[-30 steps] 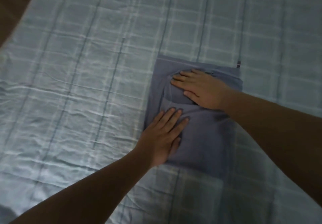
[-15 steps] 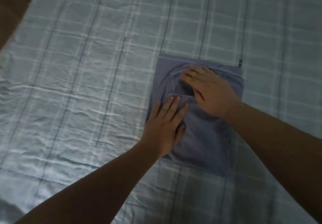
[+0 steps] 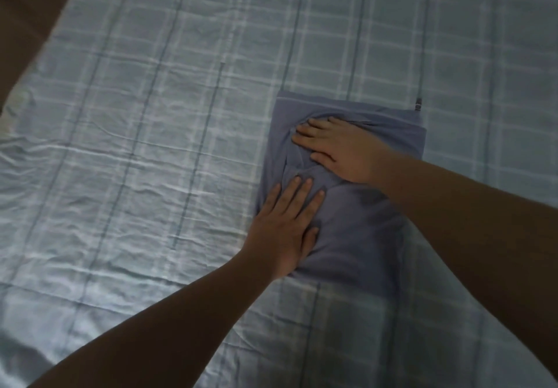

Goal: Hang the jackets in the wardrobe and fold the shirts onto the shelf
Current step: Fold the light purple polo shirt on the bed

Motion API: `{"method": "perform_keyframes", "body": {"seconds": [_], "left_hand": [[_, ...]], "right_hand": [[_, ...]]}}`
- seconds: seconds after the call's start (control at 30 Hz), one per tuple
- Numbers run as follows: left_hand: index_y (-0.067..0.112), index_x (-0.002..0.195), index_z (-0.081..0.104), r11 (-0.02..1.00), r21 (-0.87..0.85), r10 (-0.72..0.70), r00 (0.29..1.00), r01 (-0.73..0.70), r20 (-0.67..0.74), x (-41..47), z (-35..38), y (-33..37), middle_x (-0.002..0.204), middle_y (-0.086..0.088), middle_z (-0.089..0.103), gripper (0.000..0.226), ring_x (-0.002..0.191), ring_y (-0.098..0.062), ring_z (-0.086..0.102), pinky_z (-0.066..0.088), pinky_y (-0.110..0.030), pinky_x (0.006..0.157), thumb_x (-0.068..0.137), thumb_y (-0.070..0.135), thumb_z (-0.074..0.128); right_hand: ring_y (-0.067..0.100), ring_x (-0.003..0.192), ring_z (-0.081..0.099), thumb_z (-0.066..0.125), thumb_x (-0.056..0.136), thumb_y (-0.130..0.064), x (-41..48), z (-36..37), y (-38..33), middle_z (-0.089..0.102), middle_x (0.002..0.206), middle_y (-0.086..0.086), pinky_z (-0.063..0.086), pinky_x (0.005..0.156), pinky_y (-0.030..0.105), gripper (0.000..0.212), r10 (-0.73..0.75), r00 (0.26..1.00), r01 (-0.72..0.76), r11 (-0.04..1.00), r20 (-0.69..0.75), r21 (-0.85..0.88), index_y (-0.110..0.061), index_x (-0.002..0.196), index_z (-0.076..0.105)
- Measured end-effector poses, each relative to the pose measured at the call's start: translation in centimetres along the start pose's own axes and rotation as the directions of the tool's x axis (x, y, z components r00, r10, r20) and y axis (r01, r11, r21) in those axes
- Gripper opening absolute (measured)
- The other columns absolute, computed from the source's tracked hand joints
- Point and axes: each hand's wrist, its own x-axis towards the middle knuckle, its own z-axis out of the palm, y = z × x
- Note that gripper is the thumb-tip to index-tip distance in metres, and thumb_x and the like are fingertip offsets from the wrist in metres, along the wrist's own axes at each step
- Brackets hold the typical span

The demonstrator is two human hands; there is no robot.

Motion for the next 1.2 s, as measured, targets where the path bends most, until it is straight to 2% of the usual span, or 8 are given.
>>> {"method": "perform_keyframes", "body": {"seconds": [0.2, 0.33, 0.4, 0.5, 0.7, 0.9, 1.1, 1.2], "left_hand": [[0.021, 0.154, 0.033, 0.998, -0.058, -0.026, 0.996, 0.021, -0.082, -0.3, 0.4, 0.1, 0.161, -0.006, 0.029, 0.060, 0.151, -0.025, 0.019, 0.018, -0.048, 0.122, 0.098, 0.040, 0.041], [0.020, 0.153, 0.035, 0.995, -0.094, -0.042, 0.994, 0.032, -0.102, -0.4, 0.5, 0.3, 0.161, -0.006, 0.030, 0.059, 0.151, -0.025, 0.020, 0.021, -0.049, 0.120, 0.098, 0.039, 0.041], [0.020, 0.153, 0.036, 0.993, -0.108, -0.049, 0.993, 0.037, -0.106, -0.5, 0.6, 0.3, 0.161, -0.007, 0.029, 0.059, 0.151, -0.025, 0.018, 0.022, -0.049, 0.120, 0.098, 0.040, 0.042], [0.019, 0.153, 0.035, 0.991, -0.126, -0.068, 0.992, 0.053, -0.111, -0.4, 0.6, 0.3, 0.162, -0.007, 0.027, 0.060, 0.152, -0.026, 0.016, 0.023, -0.048, 0.120, 0.098, 0.040, 0.042], [0.021, 0.155, 0.030, 0.994, -0.103, -0.055, 0.996, 0.048, -0.072, -0.5, 0.7, 0.2, 0.163, -0.006, 0.024, 0.062, 0.152, -0.026, 0.015, 0.018, -0.048, 0.121, 0.098, 0.042, 0.039], [0.021, 0.153, 0.036, 0.993, -0.110, -0.048, 0.997, 0.041, -0.057, -0.3, 0.4, 0.3, 0.161, -0.006, 0.029, 0.059, 0.151, -0.026, 0.019, 0.021, -0.050, 0.119, 0.098, 0.042, 0.040], [0.014, 0.147, 0.046, 0.982, -0.189, -0.026, 0.997, 0.011, -0.077, -0.7, -1.0, -0.4, 0.155, -0.011, 0.039, 0.052, 0.147, -0.031, 0.028, 0.024, -0.051, 0.119, 0.099, 0.034, 0.041], [0.007, 0.133, 0.057, 0.935, -0.317, -0.218, 0.963, 0.161, -0.155, -2.7, -1.8, -0.8, 0.143, -0.015, 0.052, 0.045, 0.138, -0.034, 0.041, 0.036, -0.049, 0.112, 0.090, 0.019, 0.056]], "right_hand": [[0.028, 0.148, 0.027, 0.015, 0.099, -0.049, 0.4, 0.5, 1.8, 0.027, 0.162, 0.002, 0.019, 0.118, 0.054, 0.062, 0.283, 0.957, -0.290, 0.942, -0.066, -0.170, -0.027, 0.156, 0.022], [0.027, 0.150, 0.022, 0.033, 0.102, -0.034, 1.6, -0.7, 1.0, 0.024, 0.163, 0.005, 0.014, 0.119, 0.057, 0.055, 0.324, 0.922, -0.354, 0.926, -0.211, -0.127, -0.022, 0.156, 0.025], [0.028, 0.149, 0.025, 0.035, 0.101, -0.028, 2.0, -1.3, 0.2, 0.028, 0.161, 0.009, 0.018, 0.120, 0.053, 0.055, 0.204, 0.940, -0.239, 0.965, -0.272, -0.105, -0.014, 0.154, 0.030], [0.026, 0.147, 0.030, 0.027, 0.103, -0.037, 1.9, 0.0, -0.1, 0.034, 0.159, 0.006, 0.022, 0.120, 0.050, 0.055, -0.029, 0.992, 0.006, 0.984, -0.126, -0.180, -0.018, 0.154, 0.033], [0.022, 0.151, 0.020, 0.014, 0.101, -0.056, 3.0, 1.3, 0.6, 0.020, 0.164, 0.000, 0.009, 0.122, 0.049, 0.065, 0.173, 0.979, -0.189, 0.968, -0.109, -0.164, -0.025, 0.158, 0.019], [0.025, 0.151, 0.019, 0.016, 0.102, -0.050, 1.7, -0.2, -0.6, 0.024, 0.163, 0.006, 0.010, 0.122, 0.052, 0.062, 0.209, 0.962, -0.228, 0.969, -0.174, -0.098, -0.022, 0.157, 0.022], [0.030, 0.144, 0.032, 0.043, 0.100, -0.027, -6.4, 1.1, -6.4, 0.041, 0.153, 0.012, 0.022, 0.120, 0.050, 0.049, 0.387, 0.815, -0.315, 0.921, -0.432, 0.231, -0.009, 0.145, 0.045], [0.031, 0.133, 0.043, 0.053, 0.092, -0.018, -12.0, 3.5, -9.9, 0.049, 0.144, 0.015, 0.031, 0.116, 0.043, 0.045, 0.647, 0.631, -0.434, 0.752, -0.428, 0.496, -0.007, 0.135, 0.054]]}}
